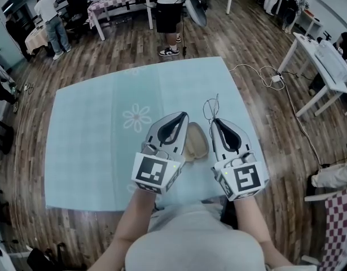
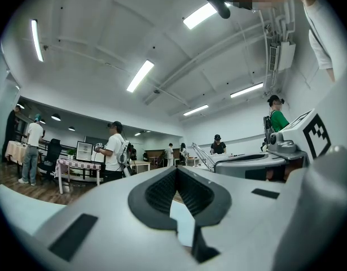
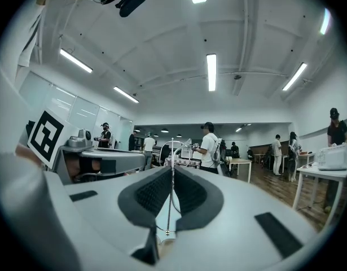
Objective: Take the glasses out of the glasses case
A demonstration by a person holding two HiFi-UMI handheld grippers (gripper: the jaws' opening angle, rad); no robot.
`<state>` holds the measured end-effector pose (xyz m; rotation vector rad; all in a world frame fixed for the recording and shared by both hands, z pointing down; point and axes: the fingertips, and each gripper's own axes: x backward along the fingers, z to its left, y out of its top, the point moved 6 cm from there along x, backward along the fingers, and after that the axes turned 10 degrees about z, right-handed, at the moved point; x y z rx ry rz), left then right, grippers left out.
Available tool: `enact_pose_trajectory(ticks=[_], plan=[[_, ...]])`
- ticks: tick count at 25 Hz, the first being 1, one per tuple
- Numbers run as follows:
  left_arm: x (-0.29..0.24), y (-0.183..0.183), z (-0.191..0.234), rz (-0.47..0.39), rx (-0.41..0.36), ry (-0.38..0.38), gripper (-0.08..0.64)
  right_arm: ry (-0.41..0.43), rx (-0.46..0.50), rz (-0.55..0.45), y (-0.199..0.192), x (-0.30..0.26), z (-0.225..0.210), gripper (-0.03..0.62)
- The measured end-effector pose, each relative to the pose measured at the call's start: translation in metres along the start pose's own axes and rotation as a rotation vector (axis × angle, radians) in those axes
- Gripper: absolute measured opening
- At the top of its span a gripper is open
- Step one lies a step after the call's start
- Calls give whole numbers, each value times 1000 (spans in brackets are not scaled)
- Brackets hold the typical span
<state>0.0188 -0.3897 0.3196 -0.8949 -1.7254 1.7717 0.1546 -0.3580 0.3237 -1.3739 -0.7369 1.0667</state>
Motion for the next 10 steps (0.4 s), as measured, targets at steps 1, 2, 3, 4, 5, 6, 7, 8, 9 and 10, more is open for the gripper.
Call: enact_pose_trajectory(ticks=[1,2,3,4,5,6,7,8,9,10], plan=[[1,1,1,1,-1,1,8,1,-2,2,1,0,1,21],[2,1,1,0,-2,-1,8,3,-7,3,2,-1,2,21],[1,0,1,0,-4,-3,8,5,-15,3,2,-2,3,21],[1,0,1,0,-6,-4,8,8,-25,3,2,-2,2,21],[0,0,0,0,-10,-5,8,9,-35,3,2,-3,2,21],[-1,1,-1,-2,-14,-6,8,10,-40,4,2,-3,2,21],[-1,2,-2,-3,-17,-7,8,10,-42,6,2,-3,2,21],[-1,2,-2,-4,-21,-9,8,11,-41,7,3,-3,2,21],[-1,3,-3,-4,-23,-10,8,11,-39,7,3,-4,3,21],[-1,3,-3,-5,-25,-12,8,11,-37,8,3,-4,3,21]])
